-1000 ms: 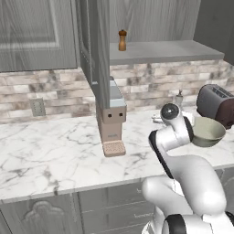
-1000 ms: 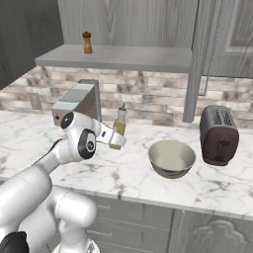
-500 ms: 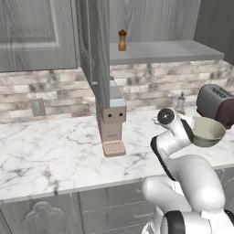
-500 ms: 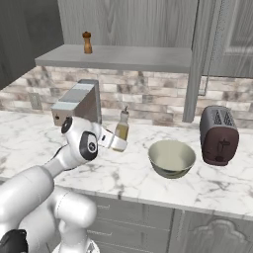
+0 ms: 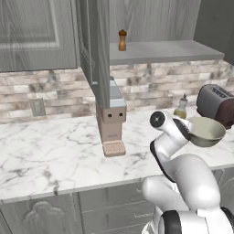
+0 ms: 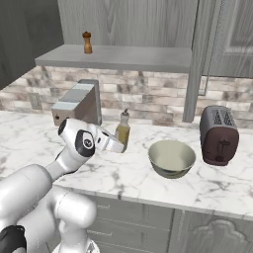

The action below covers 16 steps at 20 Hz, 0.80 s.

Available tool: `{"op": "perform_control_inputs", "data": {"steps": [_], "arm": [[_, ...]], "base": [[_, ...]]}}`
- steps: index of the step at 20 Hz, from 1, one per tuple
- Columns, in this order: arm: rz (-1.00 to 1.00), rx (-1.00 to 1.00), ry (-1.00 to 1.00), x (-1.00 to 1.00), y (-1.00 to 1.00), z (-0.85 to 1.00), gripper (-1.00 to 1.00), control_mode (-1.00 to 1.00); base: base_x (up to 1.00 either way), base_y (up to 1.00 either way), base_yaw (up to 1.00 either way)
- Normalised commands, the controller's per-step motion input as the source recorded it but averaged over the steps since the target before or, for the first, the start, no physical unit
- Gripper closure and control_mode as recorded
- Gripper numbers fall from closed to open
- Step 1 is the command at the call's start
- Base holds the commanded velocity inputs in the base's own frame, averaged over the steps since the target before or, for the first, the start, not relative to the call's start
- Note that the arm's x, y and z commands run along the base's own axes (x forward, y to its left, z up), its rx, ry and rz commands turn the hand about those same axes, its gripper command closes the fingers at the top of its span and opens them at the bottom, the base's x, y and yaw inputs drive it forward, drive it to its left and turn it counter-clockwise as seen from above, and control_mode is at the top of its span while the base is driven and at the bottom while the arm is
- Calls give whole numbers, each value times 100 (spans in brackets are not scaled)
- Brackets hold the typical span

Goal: Retrieve the bottle and the shaker from the cabinet and place them next to the mixing bowl on the counter. Then add garlic from the fridge to the mixing bowl.

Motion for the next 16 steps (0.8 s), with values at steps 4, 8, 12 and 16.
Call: {"op": "perform_control_inputs", "data": {"steps": [4,8,12,16], "arm": [[-13,0,-4,-2,-4,-8,100,-100],[-11,-2,0,0,-12,-12,100,-100],[-5,-1,0,0,-17,-3,100,-100],[-7,0,0,0,-21,-2,100,-100]], "base": [[0,0,0],[0,0,0],[0,0,0],[0,0,0]]}}
